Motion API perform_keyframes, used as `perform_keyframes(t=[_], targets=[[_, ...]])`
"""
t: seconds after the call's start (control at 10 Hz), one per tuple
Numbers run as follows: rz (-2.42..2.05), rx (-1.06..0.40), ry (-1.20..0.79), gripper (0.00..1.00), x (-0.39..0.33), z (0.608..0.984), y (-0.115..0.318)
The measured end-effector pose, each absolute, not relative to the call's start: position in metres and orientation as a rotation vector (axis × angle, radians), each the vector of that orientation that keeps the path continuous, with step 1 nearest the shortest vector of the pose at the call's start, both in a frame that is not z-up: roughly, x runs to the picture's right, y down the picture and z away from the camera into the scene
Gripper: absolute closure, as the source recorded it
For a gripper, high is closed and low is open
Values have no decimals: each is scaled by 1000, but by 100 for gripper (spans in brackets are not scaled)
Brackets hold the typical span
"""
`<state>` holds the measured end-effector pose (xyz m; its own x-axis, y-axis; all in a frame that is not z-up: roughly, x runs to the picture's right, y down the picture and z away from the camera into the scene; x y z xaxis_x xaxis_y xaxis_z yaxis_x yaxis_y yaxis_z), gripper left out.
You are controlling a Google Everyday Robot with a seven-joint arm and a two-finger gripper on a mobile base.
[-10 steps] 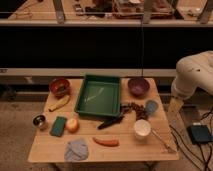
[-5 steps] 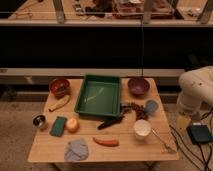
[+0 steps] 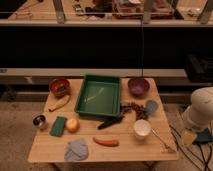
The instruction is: Place fork in table surface
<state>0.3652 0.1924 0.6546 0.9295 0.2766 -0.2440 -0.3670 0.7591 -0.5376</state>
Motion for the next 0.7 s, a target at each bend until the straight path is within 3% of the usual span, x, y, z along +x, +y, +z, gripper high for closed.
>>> perform_keyframes(t=[0.7], targets=[[350, -617, 135, 20, 362, 656, 194]])
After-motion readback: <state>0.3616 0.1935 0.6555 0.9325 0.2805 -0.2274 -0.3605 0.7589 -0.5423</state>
